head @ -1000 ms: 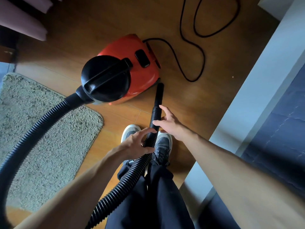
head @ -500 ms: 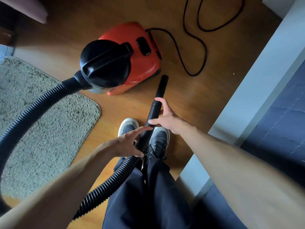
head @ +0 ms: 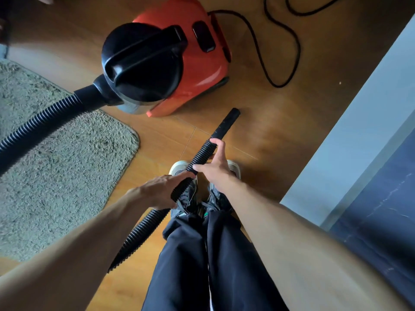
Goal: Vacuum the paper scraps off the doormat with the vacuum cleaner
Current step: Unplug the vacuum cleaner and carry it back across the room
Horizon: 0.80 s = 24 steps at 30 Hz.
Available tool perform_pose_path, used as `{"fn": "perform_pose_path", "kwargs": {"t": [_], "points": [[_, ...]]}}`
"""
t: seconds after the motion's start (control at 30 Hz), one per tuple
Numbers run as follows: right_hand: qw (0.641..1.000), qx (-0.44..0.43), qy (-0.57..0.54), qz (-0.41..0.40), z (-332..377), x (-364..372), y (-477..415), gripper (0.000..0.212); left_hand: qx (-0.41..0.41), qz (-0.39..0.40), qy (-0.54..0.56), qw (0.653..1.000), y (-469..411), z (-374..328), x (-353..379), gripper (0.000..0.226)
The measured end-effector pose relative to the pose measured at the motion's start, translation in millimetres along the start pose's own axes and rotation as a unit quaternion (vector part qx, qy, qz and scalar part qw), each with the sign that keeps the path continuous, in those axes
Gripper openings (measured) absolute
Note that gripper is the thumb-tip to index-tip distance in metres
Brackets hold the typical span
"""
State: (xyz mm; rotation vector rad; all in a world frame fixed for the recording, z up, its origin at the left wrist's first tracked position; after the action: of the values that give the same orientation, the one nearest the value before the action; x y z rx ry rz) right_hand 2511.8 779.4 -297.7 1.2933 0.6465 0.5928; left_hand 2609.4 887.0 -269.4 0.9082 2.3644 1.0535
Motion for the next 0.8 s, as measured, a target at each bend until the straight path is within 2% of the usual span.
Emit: {"fn": "perform_pose_path", "kwargs": {"t": [0.17,0.33,0.5,0.67,0.8], "points": [[1.000,0.007,0.005,0.008,-9,6,-12,0.079,-0.023,0.017,0.026,0.999,-5,11,7,0.099],[1.000,-0.003,0.024,0.000,-5,4,-14,0.080,-0.023,0.016,0.035,0.999,-4,-1,1,0.085],[0.995,-0.011,0.084,-0.058,5,-10,6,0.078,-0.045,-0.038,0.041,0.997,13,-19,-31,0.080],[0.973,-0.025,0.209,-0.099,40,-35,56,0.058,-0.065,-0.110,-0.055,0.990,54,-55,-95,0.080],[0.962,-0.045,0.250,-0.106,90,-62,109,0.065,-0.077,-0.176,-0.154,0.969,99,-104,-148,0.078]]}}
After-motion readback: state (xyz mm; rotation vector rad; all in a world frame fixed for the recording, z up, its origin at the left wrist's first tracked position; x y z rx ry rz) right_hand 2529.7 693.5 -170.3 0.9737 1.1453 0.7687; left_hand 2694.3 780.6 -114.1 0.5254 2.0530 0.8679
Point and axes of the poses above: each hand's wrist, its own y-axis away from the middle knuckle, its own x-axis out of the palm, z = x × y, the point moved 9 cm from there along -y, towards the middle knuckle, and after that the axes turned 11 degrees about x, right-handed, at the moved point
